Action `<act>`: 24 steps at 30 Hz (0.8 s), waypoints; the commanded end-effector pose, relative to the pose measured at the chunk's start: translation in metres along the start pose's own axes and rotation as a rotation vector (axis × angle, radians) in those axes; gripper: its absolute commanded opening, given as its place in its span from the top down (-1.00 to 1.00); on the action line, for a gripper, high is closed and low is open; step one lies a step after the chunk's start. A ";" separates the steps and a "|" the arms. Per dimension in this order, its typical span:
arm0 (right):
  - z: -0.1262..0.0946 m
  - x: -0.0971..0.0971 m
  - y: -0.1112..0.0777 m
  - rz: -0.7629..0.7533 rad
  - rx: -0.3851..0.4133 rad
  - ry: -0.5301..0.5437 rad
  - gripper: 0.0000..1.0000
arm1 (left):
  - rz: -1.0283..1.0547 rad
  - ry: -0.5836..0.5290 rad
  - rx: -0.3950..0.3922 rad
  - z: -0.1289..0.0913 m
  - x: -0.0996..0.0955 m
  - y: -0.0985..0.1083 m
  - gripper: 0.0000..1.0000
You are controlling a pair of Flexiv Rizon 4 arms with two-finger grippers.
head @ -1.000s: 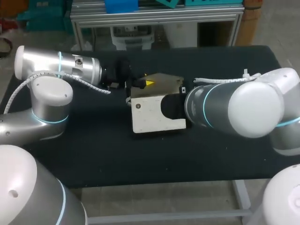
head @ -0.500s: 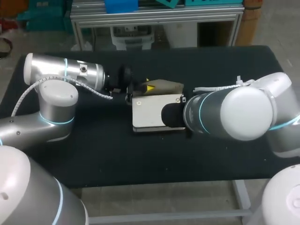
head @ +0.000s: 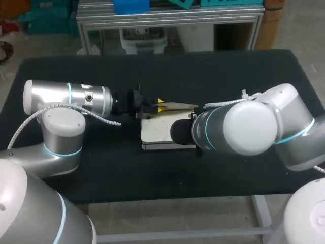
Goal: Pick up the bag, open it, inspect its contents, close it, and place it on the opposite side
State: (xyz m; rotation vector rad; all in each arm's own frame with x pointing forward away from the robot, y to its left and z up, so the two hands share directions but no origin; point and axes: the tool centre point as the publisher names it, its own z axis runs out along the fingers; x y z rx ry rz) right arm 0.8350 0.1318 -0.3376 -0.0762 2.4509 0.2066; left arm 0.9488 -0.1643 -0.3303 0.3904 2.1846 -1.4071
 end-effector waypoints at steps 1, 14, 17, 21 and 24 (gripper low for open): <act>0.014 0.008 0.002 0.008 -0.002 -0.088 1.00 | -0.022 -0.043 -0.001 -0.001 0.001 0.002 1.00; 0.016 0.021 0.005 -0.047 -0.011 -0.183 0.65 | -0.120 0.021 -0.047 0.011 -0.010 0.013 1.00; 0.015 0.022 0.003 -0.045 -0.008 -0.188 0.47 | -0.133 0.031 -0.046 0.013 -0.012 0.016 1.00; 0.014 0.020 -0.001 -0.047 0.005 -0.199 0.28 | -0.150 0.044 -0.046 0.014 -0.013 0.018 1.00; 0.015 0.018 -0.004 -0.047 0.010 -0.203 0.18 | -0.154 0.052 -0.043 0.014 -0.014 0.019 1.00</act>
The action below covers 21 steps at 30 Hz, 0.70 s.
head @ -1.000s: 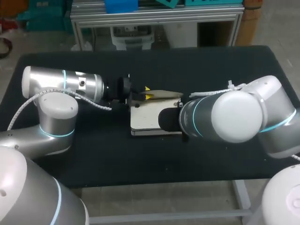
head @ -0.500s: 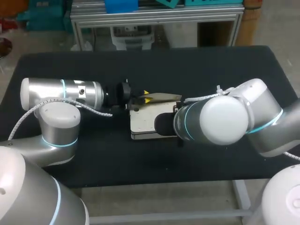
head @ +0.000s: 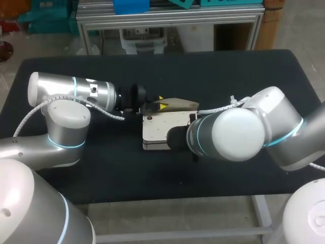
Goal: Pick up the bag, open it, inspect its contents, close it, and place it on the opposite side
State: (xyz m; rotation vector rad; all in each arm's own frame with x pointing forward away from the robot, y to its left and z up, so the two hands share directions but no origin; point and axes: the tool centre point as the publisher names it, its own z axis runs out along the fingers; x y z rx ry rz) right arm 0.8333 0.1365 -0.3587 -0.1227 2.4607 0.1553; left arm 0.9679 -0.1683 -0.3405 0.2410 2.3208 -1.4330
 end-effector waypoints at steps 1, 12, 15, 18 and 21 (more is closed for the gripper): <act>0.001 0.002 -0.007 0.002 -0.009 -0.217 0.18 | -0.001 0.018 0.009 0.002 -0.004 0.003 1.00; 0.015 -0.003 -0.008 -0.005 -0.003 -0.207 0.22 | 0.023 0.056 0.003 0.003 -0.002 0.001 1.00; 0.020 -0.002 -0.007 -0.007 0.000 -0.200 0.21 | 0.022 0.063 0.001 0.005 -0.002 0.002 1.00; 0.023 -0.002 -0.007 -0.006 0.001 -0.196 0.21 | 0.020 0.071 0.003 0.006 -0.001 0.003 1.00; 0.026 -0.003 -0.008 -0.004 0.006 -0.193 0.22 | 0.020 0.082 0.004 0.008 -0.001 0.005 1.00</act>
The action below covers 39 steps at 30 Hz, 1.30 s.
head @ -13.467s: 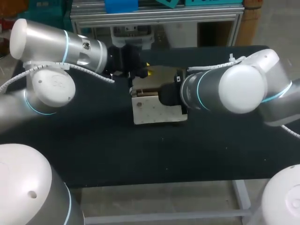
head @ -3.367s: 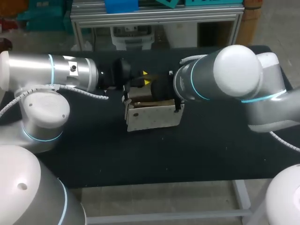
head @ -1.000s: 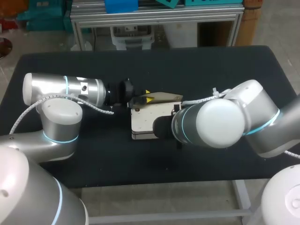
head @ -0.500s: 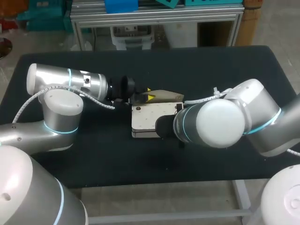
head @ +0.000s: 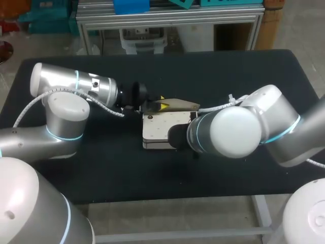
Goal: Pick up the bag, open it, inspect its contents, close it, and place it on the opposite side
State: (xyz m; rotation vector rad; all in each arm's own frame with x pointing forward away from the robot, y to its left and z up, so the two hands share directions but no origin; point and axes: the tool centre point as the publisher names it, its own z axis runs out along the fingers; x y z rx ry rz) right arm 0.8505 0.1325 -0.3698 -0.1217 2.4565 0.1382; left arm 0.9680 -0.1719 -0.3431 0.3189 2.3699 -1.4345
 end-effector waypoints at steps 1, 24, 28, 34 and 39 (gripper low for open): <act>0.008 0.003 -0.002 0.002 -0.005 -0.188 0.23 | 0.001 0.013 0.006 0.004 -0.002 0.005 1.00; 0.013 -0.002 -0.004 0.022 0.003 -0.204 1.00 | 0.050 0.039 0.047 0.000 0.005 0.008 1.00; 0.013 -0.002 -0.004 0.022 0.003 -0.204 1.00 | 0.095 0.028 0.055 -0.008 0.010 0.001 -0.77; 0.013 -0.002 -0.004 0.022 0.003 -0.204 1.00 | 0.167 0.004 0.047 -0.016 0.009 -0.014 -1.00; 0.013 -0.002 -0.004 0.022 0.003 -0.204 1.00 | 0.194 0.005 -0.007 -0.012 0.004 -0.018 -0.15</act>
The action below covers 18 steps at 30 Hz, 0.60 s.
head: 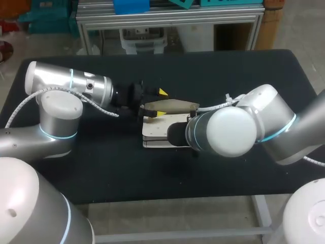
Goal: Pick up the bag, open it, inspect its contents, close it, and place it on the opposite side
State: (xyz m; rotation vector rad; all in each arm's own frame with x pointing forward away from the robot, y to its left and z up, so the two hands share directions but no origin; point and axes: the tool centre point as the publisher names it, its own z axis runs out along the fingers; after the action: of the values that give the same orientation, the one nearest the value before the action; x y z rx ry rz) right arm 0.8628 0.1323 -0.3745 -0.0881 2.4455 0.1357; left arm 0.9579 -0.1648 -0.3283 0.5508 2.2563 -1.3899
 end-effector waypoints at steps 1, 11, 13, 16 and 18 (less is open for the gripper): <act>0.002 0.004 -0.002 0.001 -0.010 -0.191 1.00 | 0.002 -0.003 -0.052 0.004 -0.001 -0.005 0.09; 0.002 0.004 -0.002 0.001 -0.010 -0.191 1.00 | 0.035 -0.005 -0.093 0.001 0.019 -0.004 1.00; 0.002 0.004 -0.002 0.001 -0.010 -0.191 1.00 | 0.048 -0.006 -0.095 -0.001 0.027 -0.005 1.00; 0.002 0.004 -0.002 0.001 -0.010 -0.191 1.00 | 0.066 0.001 -0.092 -0.003 0.039 -0.008 1.00; 0.002 0.004 -0.002 0.001 -0.010 -0.191 1.00 | 0.082 0.012 -0.093 -0.002 0.047 -0.010 1.00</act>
State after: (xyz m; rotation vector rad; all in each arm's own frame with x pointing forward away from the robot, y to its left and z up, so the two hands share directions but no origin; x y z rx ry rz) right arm 0.8629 0.1326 -0.3747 -0.0882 2.4455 0.1358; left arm 0.9255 -0.1664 -0.3427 0.6281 2.2877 -1.2395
